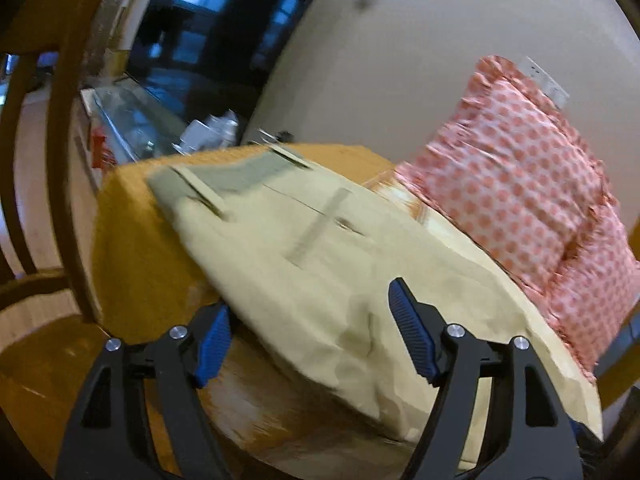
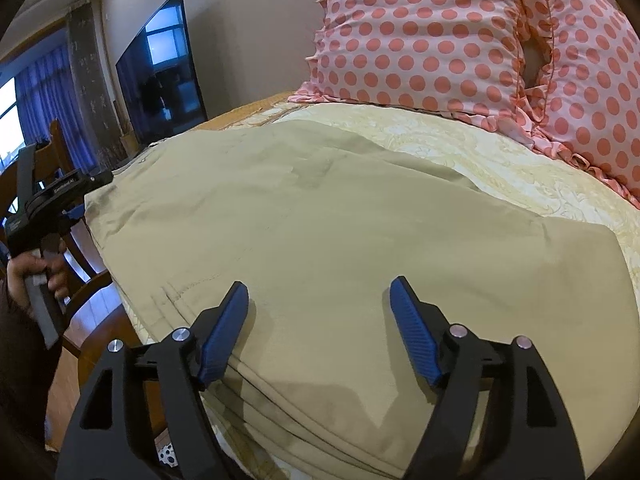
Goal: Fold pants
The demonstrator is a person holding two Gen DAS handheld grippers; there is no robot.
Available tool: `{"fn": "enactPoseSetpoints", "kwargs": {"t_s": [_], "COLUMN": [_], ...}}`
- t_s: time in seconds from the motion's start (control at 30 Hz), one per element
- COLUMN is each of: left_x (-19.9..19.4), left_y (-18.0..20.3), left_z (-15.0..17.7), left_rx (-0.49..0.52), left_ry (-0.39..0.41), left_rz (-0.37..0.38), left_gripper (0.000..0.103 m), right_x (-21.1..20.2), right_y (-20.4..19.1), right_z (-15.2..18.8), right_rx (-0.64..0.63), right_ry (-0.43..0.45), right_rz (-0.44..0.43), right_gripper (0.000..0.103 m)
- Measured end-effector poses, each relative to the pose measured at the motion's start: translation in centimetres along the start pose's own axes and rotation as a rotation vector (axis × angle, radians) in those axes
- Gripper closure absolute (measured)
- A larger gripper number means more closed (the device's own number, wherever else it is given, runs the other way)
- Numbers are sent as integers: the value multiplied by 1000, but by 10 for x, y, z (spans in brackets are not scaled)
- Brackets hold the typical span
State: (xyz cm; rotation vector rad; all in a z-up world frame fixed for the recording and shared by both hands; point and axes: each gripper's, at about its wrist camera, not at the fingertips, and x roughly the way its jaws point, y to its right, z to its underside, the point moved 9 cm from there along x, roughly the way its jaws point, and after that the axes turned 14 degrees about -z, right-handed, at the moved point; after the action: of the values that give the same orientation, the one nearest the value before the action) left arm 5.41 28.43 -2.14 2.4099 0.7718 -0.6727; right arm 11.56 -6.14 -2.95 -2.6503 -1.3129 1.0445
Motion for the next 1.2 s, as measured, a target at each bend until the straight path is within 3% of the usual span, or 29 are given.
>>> {"fn": "enactPoseSetpoints", "kwargs": {"t_s": [0.03,0.1,0.17,0.23,0.27,0.37,0.4,0.5,0.6,0.63,0.73,0.8,0.87,0.93,1.07,1.13,1.2], "left_x": [2,6,13,18,19,3,-7,-40,-83,-104,-135,-139,-134,-129,-141,-145,-153], "left_y": [4,-2,-18,-24,-22,9,33,108,212,257,328,351,351,344,334,330,328], "left_z": [0,-6,-14,-17,-19,-32,-39,-46,-14,17,108,185,242,266,257,261,254], "left_rx": [-18,-100,-269,-363,-365,-203,-130,68,332,455,703,890,1025,1070,1025,1048,1001], "left_ry": [-16,-46,-103,-146,-152,-59,-22,58,115,121,42,-52,-143,-136,-154,-163,-198], "left_rz": [13,29,82,134,117,20,23,82,224,323,514,587,599,577,627,638,677], "left_gripper": [32,47,86,91,93,95,95,96,95,95,93,93,93,93,94,93,86], "right_x": [0,-2,-5,-11,-15,-35,-44,-83,-135,-147,-187,-206,-214,-217,-205,-185,-166], "right_y": [0,0,1,2,3,8,10,31,73,85,127,149,161,171,180,183,188], "right_z": [0,0,1,2,3,3,2,1,9,13,34,50,56,58,41,30,26], "right_rx": [1,3,13,37,52,76,81,120,224,256,390,486,541,593,630,650,663], "right_ry": [0,2,12,27,38,88,112,213,333,357,422,449,462,466,444,382,306], "right_rz": [-3,-13,-30,-58,-76,-101,-100,-60,50,77,167,187,178,133,-4,-79,-76], "right_gripper": [28,28,28,28,28,28,28,28,28,28,28,28,28,25,19,19,19]}}
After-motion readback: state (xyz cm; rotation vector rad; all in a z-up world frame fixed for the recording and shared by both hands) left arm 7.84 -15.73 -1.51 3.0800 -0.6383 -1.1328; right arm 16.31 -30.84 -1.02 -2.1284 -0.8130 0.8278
